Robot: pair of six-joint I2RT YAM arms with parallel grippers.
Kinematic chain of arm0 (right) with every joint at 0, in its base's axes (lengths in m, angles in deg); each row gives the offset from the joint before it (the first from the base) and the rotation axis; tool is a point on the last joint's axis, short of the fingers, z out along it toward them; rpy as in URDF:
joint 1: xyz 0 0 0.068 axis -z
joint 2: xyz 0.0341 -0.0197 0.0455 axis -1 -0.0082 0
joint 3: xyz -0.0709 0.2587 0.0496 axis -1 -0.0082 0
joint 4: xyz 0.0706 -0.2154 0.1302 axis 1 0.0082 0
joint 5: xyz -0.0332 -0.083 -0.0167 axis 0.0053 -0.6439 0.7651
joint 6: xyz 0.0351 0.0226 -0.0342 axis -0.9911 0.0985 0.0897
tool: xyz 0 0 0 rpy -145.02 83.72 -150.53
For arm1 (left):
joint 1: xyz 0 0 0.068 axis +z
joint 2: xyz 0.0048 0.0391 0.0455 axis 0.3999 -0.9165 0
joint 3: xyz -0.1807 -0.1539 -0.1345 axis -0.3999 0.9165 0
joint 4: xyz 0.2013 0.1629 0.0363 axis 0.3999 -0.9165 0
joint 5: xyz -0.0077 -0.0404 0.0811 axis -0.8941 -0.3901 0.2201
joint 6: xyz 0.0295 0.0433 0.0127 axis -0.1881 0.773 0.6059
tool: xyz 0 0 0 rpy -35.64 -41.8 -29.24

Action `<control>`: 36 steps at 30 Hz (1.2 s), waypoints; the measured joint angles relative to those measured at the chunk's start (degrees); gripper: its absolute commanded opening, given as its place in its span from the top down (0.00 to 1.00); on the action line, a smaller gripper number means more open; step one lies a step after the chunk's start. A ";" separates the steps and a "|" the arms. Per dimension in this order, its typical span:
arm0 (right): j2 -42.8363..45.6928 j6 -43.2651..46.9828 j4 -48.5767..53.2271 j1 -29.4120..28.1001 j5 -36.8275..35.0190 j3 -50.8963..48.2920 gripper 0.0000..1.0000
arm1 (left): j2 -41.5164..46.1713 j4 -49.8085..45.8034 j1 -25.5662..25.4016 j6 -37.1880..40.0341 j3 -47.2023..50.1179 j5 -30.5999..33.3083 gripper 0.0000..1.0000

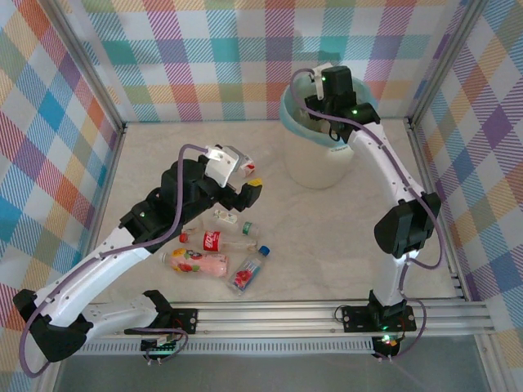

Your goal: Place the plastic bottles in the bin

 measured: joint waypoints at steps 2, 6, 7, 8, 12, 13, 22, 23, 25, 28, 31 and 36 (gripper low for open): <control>0.00 -1.33 0.28 0.57 0.28 -1.16 0.38 | -0.15 -0.02 0.00 -0.02 -0.02 -0.28 0.02; 0.00 -4.81 0.13 2.16 1.53 -2.47 0.37 | -0.22 -0.09 0.00 -0.02 -0.09 -0.39 0.02; 0.00 -5.70 -0.17 2.64 1.81 -2.75 0.36 | -0.22 -0.07 0.00 -0.02 -0.11 -0.39 0.02; 0.07 -6.60 -0.50 3.08 2.16 -3.06 0.35 | -0.22 -0.11 0.00 -0.02 -0.11 -0.39 0.02; 0.48 -9.42 -1.92 4.35 3.28 -4.59 0.33 | -0.22 -0.44 0.00 -0.02 -0.11 -0.39 0.02; 0.57 -10.05 -2.27 4.66 3.52 -4.96 0.33 | -0.22 -0.48 0.00 -0.02 -0.11 -0.39 0.02; 0.48 -13.44 -1.22 5.86 6.19 -5.92 0.24 | -0.22 -0.48 0.00 -0.02 -0.11 -0.39 0.02; 0.48 -13.92 -0.74 5.86 6.58 -5.73 0.20 | -0.22 -0.48 0.00 -0.02 -0.11 -0.39 0.02; 0.48 -14.53 0.17 5.86 7.21 -5.18 0.16 | -0.22 -0.48 0.00 -0.04 -0.11 -0.39 0.02; 0.68 -15.54 0.87 5.86 8.11 -4.31 0.11 | -0.22 -0.48 0.00 -0.11 -0.11 -0.39 0.02; 2.03 -16.39 1.40 5.86 8.72 -4.31 0.08 | -0.22 -0.50 0.00 -0.33 -0.11 -0.39 0.02; 6.64 -18.10 1.57 5.86 9.18 -4.24 0.14 | -0.22 -0.48 0.00 -0.70 -0.11 -0.39 0.02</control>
